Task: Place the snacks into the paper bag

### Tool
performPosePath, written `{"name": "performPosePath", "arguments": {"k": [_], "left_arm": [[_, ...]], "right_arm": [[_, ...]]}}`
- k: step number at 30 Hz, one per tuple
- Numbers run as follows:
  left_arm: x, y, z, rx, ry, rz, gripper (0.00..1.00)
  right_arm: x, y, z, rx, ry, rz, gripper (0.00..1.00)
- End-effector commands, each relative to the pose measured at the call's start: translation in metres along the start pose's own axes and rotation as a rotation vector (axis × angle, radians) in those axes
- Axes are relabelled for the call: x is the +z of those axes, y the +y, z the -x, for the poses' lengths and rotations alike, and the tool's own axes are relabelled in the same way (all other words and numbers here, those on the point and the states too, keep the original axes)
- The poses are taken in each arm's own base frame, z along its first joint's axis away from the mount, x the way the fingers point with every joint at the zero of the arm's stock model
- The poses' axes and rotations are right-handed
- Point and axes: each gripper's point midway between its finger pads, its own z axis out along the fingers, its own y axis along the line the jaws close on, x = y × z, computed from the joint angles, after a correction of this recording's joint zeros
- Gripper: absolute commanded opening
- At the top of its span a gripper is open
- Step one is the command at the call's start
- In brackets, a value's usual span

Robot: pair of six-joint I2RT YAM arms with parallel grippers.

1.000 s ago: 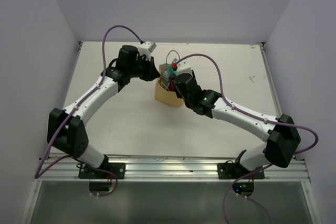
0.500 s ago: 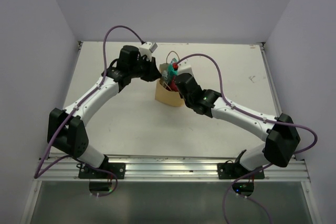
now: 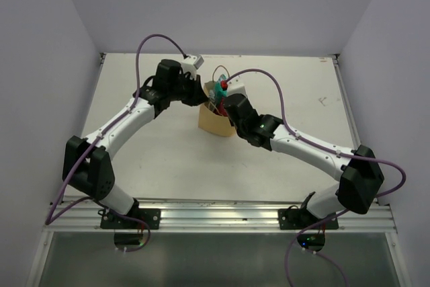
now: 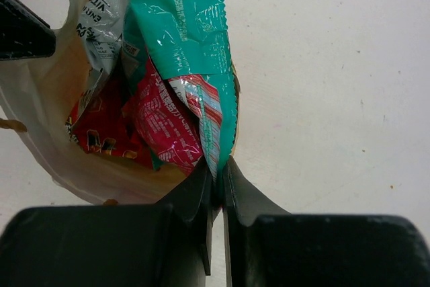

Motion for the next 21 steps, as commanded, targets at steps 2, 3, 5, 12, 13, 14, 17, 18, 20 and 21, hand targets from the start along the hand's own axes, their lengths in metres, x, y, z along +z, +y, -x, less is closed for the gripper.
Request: {"name": "performPosePath", "arguments": {"k": [2,3,5,12,13,14,17,18,20,21], "left_arm": [[0.003,-0.001,0.003,0.013,0.003,0.012,0.00],[0.002,-0.002,0.003,0.018,0.004,0.016,0.00],[-0.004,0.000,0.006,0.027,-0.011,0.048,0.00],[-0.032,-0.007,0.001,0.018,-0.037,0.120,0.00],[-0.041,-0.011,0.004,0.012,-0.060,0.122,0.00],[-0.044,-0.011,0.004,0.011,-0.072,0.139,0.00],[-0.056,-0.021,-0.007,-0.007,-0.081,0.132,0.00],[-0.058,-0.027,-0.010,-0.008,-0.082,0.123,0.00],[-0.065,-0.035,-0.016,-0.020,-0.090,0.115,0.00],[-0.069,-0.043,-0.018,-0.019,-0.097,0.099,0.00]], "right_arm": [[0.004,0.002,-0.008,0.007,0.024,0.008,0.01],[0.003,0.001,-0.008,0.008,0.028,0.008,0.00],[-0.004,-0.001,-0.001,0.023,0.014,0.011,0.00],[-0.039,-0.013,0.017,0.031,-0.002,0.041,0.00],[-0.043,-0.012,0.017,0.023,-0.002,0.048,0.00],[-0.047,-0.013,0.019,0.024,-0.004,0.051,0.00],[-0.058,-0.011,0.022,0.012,-0.003,0.069,0.00],[-0.060,-0.011,0.019,0.003,0.009,0.070,0.00],[-0.066,-0.007,0.017,-0.002,0.009,0.085,0.00],[-0.069,-0.004,0.015,-0.007,0.012,0.091,0.00]]}}
